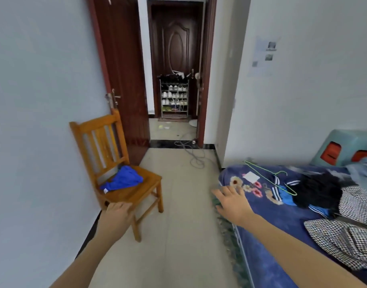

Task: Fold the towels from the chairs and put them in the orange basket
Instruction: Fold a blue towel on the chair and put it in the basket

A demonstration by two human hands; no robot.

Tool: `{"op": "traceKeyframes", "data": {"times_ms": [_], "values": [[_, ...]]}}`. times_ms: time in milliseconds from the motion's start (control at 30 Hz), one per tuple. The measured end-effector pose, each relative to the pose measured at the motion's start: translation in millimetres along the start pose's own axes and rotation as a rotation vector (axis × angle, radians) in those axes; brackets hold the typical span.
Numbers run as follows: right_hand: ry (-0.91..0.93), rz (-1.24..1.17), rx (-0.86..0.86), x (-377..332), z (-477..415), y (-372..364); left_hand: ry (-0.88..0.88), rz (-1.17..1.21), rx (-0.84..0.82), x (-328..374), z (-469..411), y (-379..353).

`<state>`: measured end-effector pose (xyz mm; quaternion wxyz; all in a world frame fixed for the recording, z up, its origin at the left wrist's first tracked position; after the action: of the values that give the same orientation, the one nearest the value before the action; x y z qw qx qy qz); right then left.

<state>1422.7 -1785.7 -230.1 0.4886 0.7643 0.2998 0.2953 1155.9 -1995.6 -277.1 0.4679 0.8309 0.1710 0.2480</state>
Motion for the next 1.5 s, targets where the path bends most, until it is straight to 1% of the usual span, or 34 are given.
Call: {"op": "traceKeyframes", "data": {"times_ms": [33, 67, 100, 200, 333, 433, 533, 600, 700, 800, 867, 900, 933, 967, 1000, 1067, 1133, 1300, 1400, 1500], "values": [[0.046, -0.006, 0.013, -17.9, -14.9, 2.6, 0.054, 0.023, 0.003, -17.6, -0.1, 5.4], [0.078, -0.063, 0.013, -30.6, -25.4, 4.3, 0.064, 0.029, 0.048, -30.1, 0.5, 4.2], [0.082, -0.110, -0.006, -39.7, -34.1, 3.8, 0.066, 0.037, 0.067, -36.5, -0.7, 3.3], [0.126, -0.088, -0.104, -55.5, -52.8, -13.2, 0.079, 0.013, 0.123, -49.4, -4.6, -5.7], [0.158, -0.142, -0.092, -60.8, -73.7, -29.9, 0.081, 0.014, 0.084, -43.3, -16.0, -13.6], [0.167, -0.192, -0.051, -55.8, -97.6, -41.1, 0.129, 0.025, 0.024, -35.1, -39.1, -20.2], [0.193, -0.201, -0.066, -43.3, -128.8, -52.6, 0.122, -0.003, 0.011, -22.1, -72.2, -31.9], [0.223, -0.207, -0.043, -29.7, -155.5, -62.1, 0.128, -0.004, 0.041, -9.1, -99.1, -39.6], [0.266, -0.224, -0.040, -9.4, -196.7, -75.0, 0.170, -0.015, 0.039, 8.8, -132.3, -56.7], [0.329, -0.225, -0.079, 5.9, -234.6, -89.8, 0.177, -0.018, 0.067, 19.3, -161.5, -78.1], [0.381, -0.226, -0.111, 14.9, -259.7, -99.6, 0.214, -0.001, 0.083, 27.4, -178.7, -88.0], [0.398, -0.243, -0.120, 18.9, -271.5, -105.1, 0.212, 0.004, 0.069, 33.6, -185.8, -90.8], [0.412, -0.263, -0.129, 21.7, -282.1, -111.0, 0.188, -0.069, 0.127, 37.8, -191.0, -94.2], [0.426, -0.278, -0.135, 23.7, -291.8, -117.0, 0.203, -0.092, 0.113, 39.0, -195.9, -99.6], [0.440, -0.291, -0.147, 24.6, -300.7, -123.8, 0.267, -0.070, 0.106, 37.7, -199.6, -106.6], [0.465, -0.320, -0.178, 22.1, -316.3, -140.9, 0.424, -0.072, -0.026, 24.0, -201.7, -130.6], [0.489, -0.346, -0.212, 16.4, -332.3, -156.3, 0.484, -0.094, -0.058, 10.5, -203.0, -149.2], [0.598, -0.367, -0.213, -0.9, -384.7, -187.7, 0.543, -0.156, -0.070, -19.1, -227.0, -180.9], [0.689, -0.305, -0.199, -8.1, -432.8, -209.3, 0.597, -0.188, -0.062, -41.4, -263.6, -204.8], [0.726, -0.291, -0.192, -2.2, -489.9, -228.8, 0.664, -0.161, -0.047, -58.8, -310.6, -233.9]]}}
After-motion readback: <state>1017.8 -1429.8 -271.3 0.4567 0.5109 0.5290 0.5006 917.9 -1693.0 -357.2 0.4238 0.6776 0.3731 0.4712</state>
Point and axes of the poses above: each hand's wrist, its own z-axis away from the middle knuckle, its own y-axis out of the back of the hand, x = y × z, the point moved 2 cm from there along -z, towards the middle knuckle, and after that the axes turned 12 degrees about x, right-handed, at the moved point
